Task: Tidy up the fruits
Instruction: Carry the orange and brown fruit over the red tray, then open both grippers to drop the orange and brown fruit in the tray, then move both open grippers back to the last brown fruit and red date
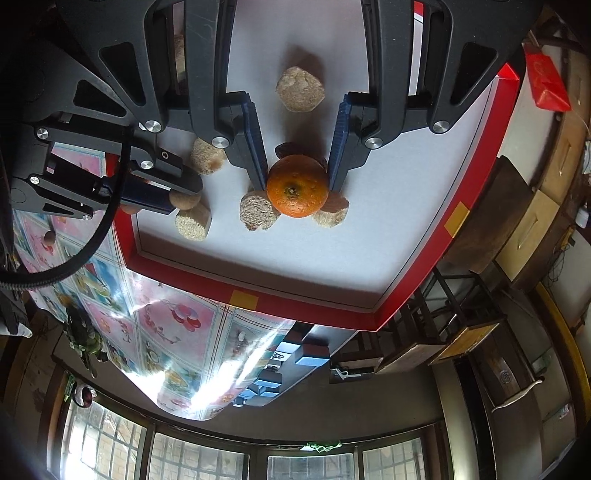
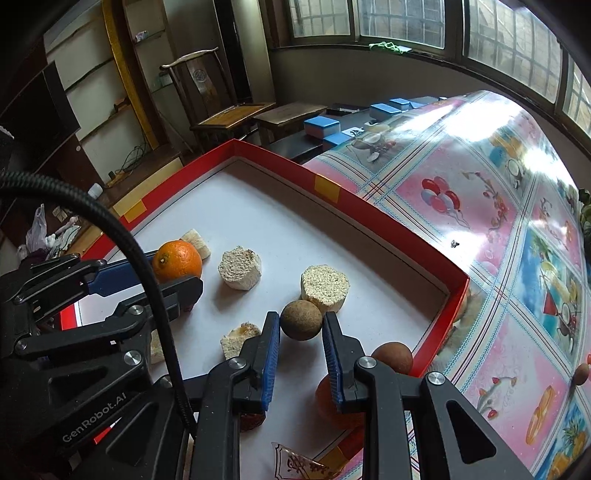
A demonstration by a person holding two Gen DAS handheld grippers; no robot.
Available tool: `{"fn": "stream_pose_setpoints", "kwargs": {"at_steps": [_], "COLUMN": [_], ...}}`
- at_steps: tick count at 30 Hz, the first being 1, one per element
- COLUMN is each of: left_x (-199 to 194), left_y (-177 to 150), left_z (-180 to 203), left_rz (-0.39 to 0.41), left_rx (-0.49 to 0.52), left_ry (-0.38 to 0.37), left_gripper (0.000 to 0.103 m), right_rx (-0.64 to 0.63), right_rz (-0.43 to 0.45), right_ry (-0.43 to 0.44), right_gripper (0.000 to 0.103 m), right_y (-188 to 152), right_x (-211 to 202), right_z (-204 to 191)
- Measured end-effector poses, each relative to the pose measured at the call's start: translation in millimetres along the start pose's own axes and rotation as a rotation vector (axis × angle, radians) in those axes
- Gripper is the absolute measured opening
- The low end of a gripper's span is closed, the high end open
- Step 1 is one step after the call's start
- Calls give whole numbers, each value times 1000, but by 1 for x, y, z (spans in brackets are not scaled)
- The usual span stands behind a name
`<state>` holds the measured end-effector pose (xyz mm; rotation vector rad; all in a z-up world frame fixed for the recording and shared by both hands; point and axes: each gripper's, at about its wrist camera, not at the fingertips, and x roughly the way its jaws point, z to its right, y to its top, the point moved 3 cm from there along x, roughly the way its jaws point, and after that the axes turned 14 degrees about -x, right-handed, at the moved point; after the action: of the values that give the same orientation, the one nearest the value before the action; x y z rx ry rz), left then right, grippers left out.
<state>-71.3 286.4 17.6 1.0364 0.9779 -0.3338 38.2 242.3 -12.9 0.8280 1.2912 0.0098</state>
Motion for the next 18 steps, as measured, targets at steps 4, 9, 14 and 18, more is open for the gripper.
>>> {"fn": "stream_pose_setpoints", "kwargs": {"at_steps": [4,9,14,18], "left_x": [2,-2,-9,-16], "left_y": [2,2,-1,-5], "left_z": [-2,-2,8,24], "left_rz": [-8,9,35,47], "left_rx": [-20,-26,-12,7], "left_ry": [0,21,40,23], "left_gripper": [37,60,60,60], "right_rx": [4,20,45,78], "right_rz": [10,46,86,102], "right_ry": [12,7,-6,-23], "right_gripper": [26,30,30,30], "right_y": [-2,-8,-22,-37], "right_x": [-6,-26,-50,-67], "right_z": [-1,-2,0,6]}}
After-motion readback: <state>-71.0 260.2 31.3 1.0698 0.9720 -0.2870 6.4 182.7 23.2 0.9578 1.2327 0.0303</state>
